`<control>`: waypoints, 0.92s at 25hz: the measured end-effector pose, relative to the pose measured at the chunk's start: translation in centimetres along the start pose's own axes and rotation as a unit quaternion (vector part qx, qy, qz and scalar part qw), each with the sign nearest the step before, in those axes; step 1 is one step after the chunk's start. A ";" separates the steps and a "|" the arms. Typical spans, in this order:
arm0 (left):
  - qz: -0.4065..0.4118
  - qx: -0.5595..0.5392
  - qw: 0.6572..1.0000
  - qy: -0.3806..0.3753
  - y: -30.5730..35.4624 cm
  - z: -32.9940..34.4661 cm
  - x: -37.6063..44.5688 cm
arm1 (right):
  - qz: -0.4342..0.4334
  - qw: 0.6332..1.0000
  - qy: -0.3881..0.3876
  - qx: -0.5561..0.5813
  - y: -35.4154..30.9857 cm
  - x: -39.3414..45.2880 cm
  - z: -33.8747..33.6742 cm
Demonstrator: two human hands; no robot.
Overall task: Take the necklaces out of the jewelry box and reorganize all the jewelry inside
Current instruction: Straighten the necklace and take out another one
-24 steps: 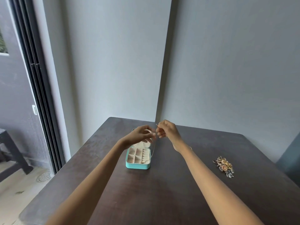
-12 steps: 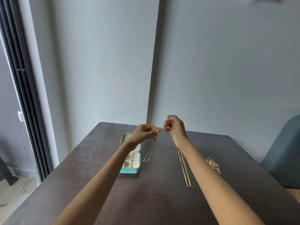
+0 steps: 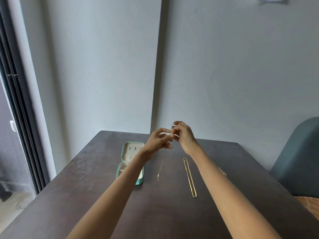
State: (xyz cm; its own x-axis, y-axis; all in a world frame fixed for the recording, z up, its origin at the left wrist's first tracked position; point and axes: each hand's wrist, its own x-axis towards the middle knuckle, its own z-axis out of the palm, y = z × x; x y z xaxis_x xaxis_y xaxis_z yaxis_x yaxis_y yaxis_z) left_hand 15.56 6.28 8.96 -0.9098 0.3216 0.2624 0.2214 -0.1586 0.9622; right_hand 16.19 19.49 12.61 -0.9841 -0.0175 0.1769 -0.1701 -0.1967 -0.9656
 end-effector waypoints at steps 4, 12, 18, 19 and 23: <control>0.011 -0.005 1.000 -0.023 -1.0 0.3 0.1 | -0.018 0.999 0.027 0.016 -0.9 0.6 -0.2; -0.038 0.138 0.978 -0.152 -5.9 -0.9 -0.3 | -0.067 0.994 0.080 0.029 -4.2 2.8 -0.6; -0.104 0.251 0.954 -0.129 -8.5 -1.8 0.6 | -0.055 0.994 0.081 0.038 -2.5 2.4 -2.5; -0.120 0.319 0.929 -0.145 -8.9 -1.9 0.9 | -0.052 0.996 0.071 0.026 -2.1 2.2 -2.7; -0.160 0.395 0.897 -0.117 -9.9 -1.4 2.2 | -0.054 0.998 0.010 -0.009 -1.1 1.1 -3.5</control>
State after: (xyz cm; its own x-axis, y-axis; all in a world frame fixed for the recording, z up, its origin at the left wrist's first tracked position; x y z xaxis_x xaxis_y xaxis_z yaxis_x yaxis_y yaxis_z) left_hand 10.85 7.27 -0.11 -0.8931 0.4344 -0.1172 0.2255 0.6576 0.7188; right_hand 15.09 23.09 13.25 -0.9610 0.0233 0.2757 -0.2753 -0.1796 -0.9444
